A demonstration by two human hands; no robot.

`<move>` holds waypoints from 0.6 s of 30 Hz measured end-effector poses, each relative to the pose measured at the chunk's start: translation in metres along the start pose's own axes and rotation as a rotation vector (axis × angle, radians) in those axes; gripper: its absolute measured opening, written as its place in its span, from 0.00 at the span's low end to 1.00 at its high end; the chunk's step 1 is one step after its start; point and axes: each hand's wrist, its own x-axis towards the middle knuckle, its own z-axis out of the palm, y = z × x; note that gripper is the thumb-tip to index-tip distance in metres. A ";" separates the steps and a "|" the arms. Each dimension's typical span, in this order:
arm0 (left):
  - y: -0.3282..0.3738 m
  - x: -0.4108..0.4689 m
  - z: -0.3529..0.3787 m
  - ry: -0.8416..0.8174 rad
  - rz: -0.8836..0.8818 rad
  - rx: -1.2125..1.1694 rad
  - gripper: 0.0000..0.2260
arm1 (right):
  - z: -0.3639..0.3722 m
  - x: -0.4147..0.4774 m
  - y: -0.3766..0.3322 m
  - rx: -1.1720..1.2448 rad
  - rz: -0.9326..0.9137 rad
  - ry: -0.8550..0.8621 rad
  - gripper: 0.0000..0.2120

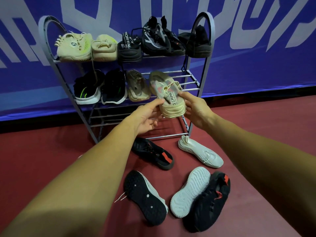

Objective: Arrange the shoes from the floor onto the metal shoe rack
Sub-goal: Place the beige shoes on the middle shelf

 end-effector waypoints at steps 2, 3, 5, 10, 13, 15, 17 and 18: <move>-0.001 0.006 -0.002 0.001 -0.015 -0.011 0.15 | 0.008 0.010 0.003 0.025 -0.018 0.049 0.25; -0.002 0.009 -0.002 0.003 -0.018 -0.024 0.15 | 0.011 0.015 0.006 0.037 -0.021 0.069 0.25; -0.002 0.016 -0.003 0.016 -0.026 -0.061 0.16 | 0.016 0.022 0.009 0.065 -0.018 0.090 0.23; -0.001 0.036 0.003 0.035 -0.082 -0.113 0.20 | 0.028 0.041 0.011 0.134 -0.024 0.156 0.17; 0.004 0.052 0.011 0.108 -0.035 -0.218 0.20 | 0.031 0.054 0.012 0.163 -0.039 0.184 0.11; 0.009 0.063 0.013 0.143 -0.013 -0.294 0.19 | 0.031 0.065 0.013 0.141 -0.052 0.176 0.10; 0.011 0.073 0.013 0.184 0.001 -0.326 0.18 | 0.032 0.074 0.015 0.129 -0.051 0.140 0.09; 0.011 0.078 0.014 0.203 0.007 -0.339 0.17 | 0.034 0.078 0.018 0.119 -0.043 0.111 0.10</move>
